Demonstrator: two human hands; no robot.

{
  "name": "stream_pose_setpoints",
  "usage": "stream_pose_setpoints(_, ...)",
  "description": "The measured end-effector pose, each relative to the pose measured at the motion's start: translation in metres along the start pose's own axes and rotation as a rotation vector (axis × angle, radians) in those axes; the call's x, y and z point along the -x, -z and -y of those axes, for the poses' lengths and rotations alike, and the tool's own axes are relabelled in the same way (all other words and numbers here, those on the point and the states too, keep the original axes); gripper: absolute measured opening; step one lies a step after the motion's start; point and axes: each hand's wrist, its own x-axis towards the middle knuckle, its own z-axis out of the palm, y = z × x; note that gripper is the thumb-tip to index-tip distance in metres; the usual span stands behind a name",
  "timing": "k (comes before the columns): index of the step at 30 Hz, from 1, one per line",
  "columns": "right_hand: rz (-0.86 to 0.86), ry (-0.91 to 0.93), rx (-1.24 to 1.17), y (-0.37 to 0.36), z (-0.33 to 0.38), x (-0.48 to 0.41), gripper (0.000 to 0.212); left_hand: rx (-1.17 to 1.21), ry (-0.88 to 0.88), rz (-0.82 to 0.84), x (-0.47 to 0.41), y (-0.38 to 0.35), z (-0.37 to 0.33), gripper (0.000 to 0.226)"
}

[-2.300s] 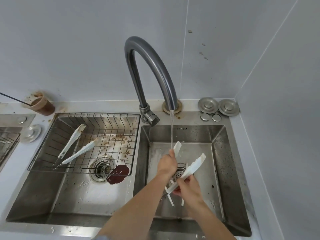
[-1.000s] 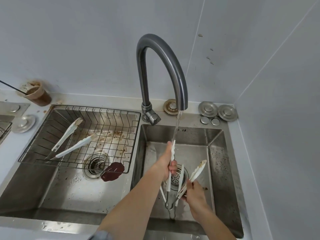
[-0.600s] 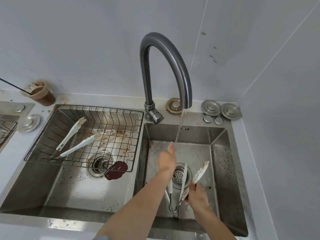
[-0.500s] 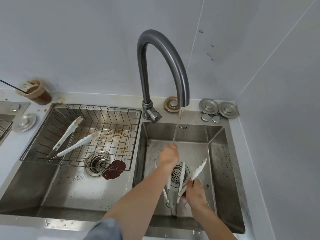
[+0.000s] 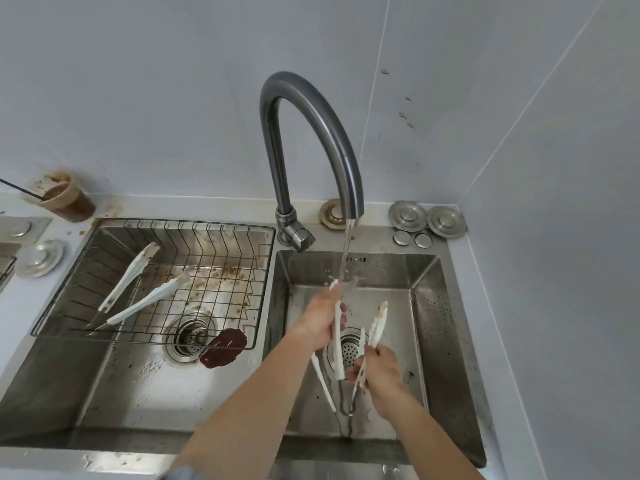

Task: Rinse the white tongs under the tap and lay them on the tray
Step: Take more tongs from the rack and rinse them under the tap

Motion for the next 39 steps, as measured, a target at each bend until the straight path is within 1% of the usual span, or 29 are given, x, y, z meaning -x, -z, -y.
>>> stream_pose_setpoints(2,0.001,-0.030,-0.020,-0.005,0.000,-0.006,0.021,0.025,-0.036,-0.015,0.009,0.006,0.004,0.023)
stream_pose_setpoints(4,0.004,-0.051,-0.046,-0.010,0.001,-0.011,0.020,0.039,-0.082,-0.075,0.015,0.011,0.002,0.021)
stream_pose_setpoints(6,0.016,-0.060,-0.037,-0.016,0.006,-0.017,0.019,0.004,-0.126,-0.145,0.018,0.016,-0.004,0.019)
stream_pose_setpoints(9,0.035,-0.052,0.033,-0.027,0.020,-0.027,0.019,-0.016,-0.145,-0.228,0.022,0.021,-0.011,0.019)
stream_pose_setpoints(11,0.042,-0.027,0.102,-0.035,0.032,-0.032,0.022,0.009,-0.169,-0.269,0.024,0.022,-0.016,0.022)
stream_pose_setpoints(15,0.057,0.022,0.238,-0.047,0.048,-0.041,0.025,-0.026,-0.232,-0.335,0.028,0.026,-0.024,0.028)
stream_pose_setpoints(18,0.047,0.049,0.283,-0.053,0.057,-0.045,0.020,0.012,-0.308,-0.374,0.035,0.024,-0.022,0.023)
stream_pose_setpoints(20,0.020,0.076,0.340,-0.055,0.062,-0.046,0.016,0.056,-0.328,-0.402,0.039,0.021,-0.019,0.023)
stream_pose_setpoints(22,0.000,0.105,0.452,-0.056,0.065,-0.049,0.015,0.076,-0.325,-0.422,0.041,0.018,-0.017,0.023)
stream_pose_setpoints(24,-0.026,0.122,0.615,-0.055,0.067,-0.052,0.017,0.107,-0.321,-0.421,0.043,0.014,-0.015,0.021)
stream_pose_setpoints(27,-0.073,0.168,0.851,-0.055,0.069,-0.058,0.036,0.179,-0.283,-0.388,0.049,0.003,-0.011,0.018)
stream_pose_setpoints(28,-0.077,0.183,0.903,-0.054,0.069,-0.059,0.038,0.208,-0.267,-0.386,0.050,0.000,-0.008,0.018)
stream_pose_setpoints(30,-0.041,0.165,0.932,-0.054,0.068,-0.062,0.029,0.228,-0.255,-0.421,0.050,0.000,-0.004,0.018)
stream_pose_setpoints(32,0.050,0.130,0.873,-0.054,0.068,-0.063,0.018,0.233,-0.253,-0.470,0.049,0.008,-0.003,0.021)
stream_pose_setpoints(35,0.139,0.146,0.766,-0.058,0.070,-0.060,0.019,0.287,-0.201,-0.515,0.046,0.022,-0.004,0.028)
stream_pose_setpoints(37,0.129,0.207,0.801,-0.063,0.073,-0.058,0.019,0.314,-0.176,-0.498,0.048,0.023,0.000,0.028)
stream_pose_setpoints(39,0.075,0.267,0.905,-0.065,0.075,-0.058,0.021,0.343,-0.178,-0.471,0.051,0.018,0.005,0.027)
